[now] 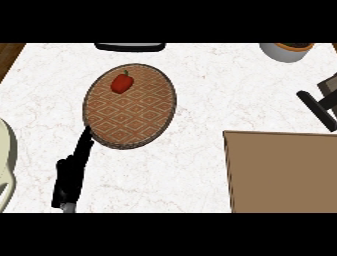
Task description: Pick the croissant from the tray and place it in the tiered basket
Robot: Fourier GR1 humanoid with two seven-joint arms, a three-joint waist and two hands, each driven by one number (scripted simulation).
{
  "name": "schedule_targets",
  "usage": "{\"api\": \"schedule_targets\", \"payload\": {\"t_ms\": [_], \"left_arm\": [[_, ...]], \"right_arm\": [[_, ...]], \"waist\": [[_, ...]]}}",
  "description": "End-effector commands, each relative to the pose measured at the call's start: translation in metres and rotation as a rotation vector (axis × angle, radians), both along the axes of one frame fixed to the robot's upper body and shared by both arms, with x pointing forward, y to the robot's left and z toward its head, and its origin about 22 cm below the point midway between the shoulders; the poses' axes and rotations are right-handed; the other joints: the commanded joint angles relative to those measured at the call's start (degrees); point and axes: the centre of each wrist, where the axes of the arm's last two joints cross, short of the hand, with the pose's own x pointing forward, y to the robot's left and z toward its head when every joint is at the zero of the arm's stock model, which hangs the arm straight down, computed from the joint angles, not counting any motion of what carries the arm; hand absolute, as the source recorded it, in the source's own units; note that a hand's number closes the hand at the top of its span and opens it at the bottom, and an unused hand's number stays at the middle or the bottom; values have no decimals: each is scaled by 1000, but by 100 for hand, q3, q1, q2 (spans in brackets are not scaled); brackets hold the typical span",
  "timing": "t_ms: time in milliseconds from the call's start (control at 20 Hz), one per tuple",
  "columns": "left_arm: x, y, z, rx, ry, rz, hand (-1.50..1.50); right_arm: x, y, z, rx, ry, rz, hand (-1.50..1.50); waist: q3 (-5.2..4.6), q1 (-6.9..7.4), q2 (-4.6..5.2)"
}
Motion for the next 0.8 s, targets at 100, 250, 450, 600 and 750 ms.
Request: {"api": "schedule_targets", "payload": {"t_ms": [100,250,450,600,750], "left_arm": [[-3,16,-3,11,18,18,0],[-2,-1,-3,2,18,20,0],[-2,5,0,0,8,11,0],[-12,3,-7,-9,9,10,0],[-9,7,-9,-7,16,10,0]], "right_arm": [[37,-9,-37,-14,63,-31,150],[47,-13,-48,26,58,-41,150],[65,-9,-64,83,-23,-27,150],[65,-18,-72,266,-108,-13,150],[64,-27,-81,377,-187,11,-150]], "waist": [[2,-19,8],[3,-64,-6],[6,-14,15],[11,-37,0],[14,-32,17]]}}
